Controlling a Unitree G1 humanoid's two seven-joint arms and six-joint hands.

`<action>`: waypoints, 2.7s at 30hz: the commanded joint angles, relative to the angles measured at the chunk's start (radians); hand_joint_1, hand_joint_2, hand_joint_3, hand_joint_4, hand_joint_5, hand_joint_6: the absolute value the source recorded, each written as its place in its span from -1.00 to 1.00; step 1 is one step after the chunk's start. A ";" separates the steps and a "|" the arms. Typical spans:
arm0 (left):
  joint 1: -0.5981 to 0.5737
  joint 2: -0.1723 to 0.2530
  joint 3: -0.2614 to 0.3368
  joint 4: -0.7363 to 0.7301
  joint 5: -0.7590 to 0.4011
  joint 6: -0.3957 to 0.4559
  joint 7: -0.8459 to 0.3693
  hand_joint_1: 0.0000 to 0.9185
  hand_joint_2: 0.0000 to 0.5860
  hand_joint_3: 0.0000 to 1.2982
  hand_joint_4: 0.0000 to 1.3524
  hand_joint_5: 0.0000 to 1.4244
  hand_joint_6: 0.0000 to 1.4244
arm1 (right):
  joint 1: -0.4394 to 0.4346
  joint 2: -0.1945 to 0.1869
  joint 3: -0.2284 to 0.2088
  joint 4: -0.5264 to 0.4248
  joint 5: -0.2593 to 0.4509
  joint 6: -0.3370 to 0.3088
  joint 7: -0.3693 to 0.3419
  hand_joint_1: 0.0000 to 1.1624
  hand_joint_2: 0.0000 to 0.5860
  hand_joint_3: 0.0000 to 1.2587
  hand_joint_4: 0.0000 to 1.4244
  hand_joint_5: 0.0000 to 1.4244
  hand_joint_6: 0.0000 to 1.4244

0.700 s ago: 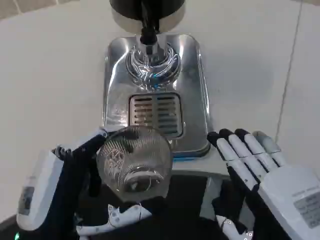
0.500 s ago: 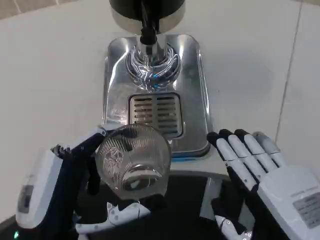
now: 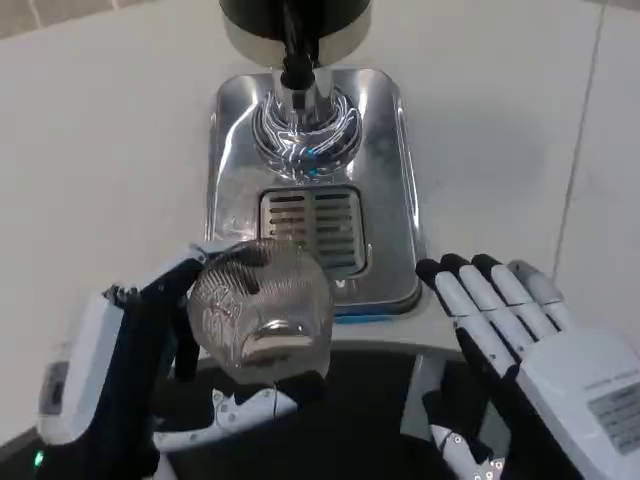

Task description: Grasp the cup under the faucet to collect the drink, then remove the cup.

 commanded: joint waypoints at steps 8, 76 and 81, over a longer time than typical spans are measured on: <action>-0.255 -0.044 -0.033 0.230 0.099 0.077 0.137 0.63 -0.82 0.87 0.80 0.81 1.00 | -0.028 0.021 0.003 0.002 -0.016 0.061 0.011 -0.47 1.00 -1.00 -1.00 -1.00 -1.00; -0.186 0.254 -0.033 0.207 0.080 0.216 0.190 -0.97 -0.77 -1.00 -1.00 -0.79 -0.81 | -0.188 0.166 0.029 -0.085 0.153 0.231 0.122 -0.39 1.00 -1.00 -1.00 -1.00 -1.00; 0.017 0.278 -0.009 0.044 0.160 0.287 0.100 -1.00 -0.73 -1.00 -1.00 -0.99 -0.97 | -0.482 0.290 0.087 -0.021 0.252 0.414 0.225 -0.38 1.00 -1.00 -1.00 -1.00 -1.00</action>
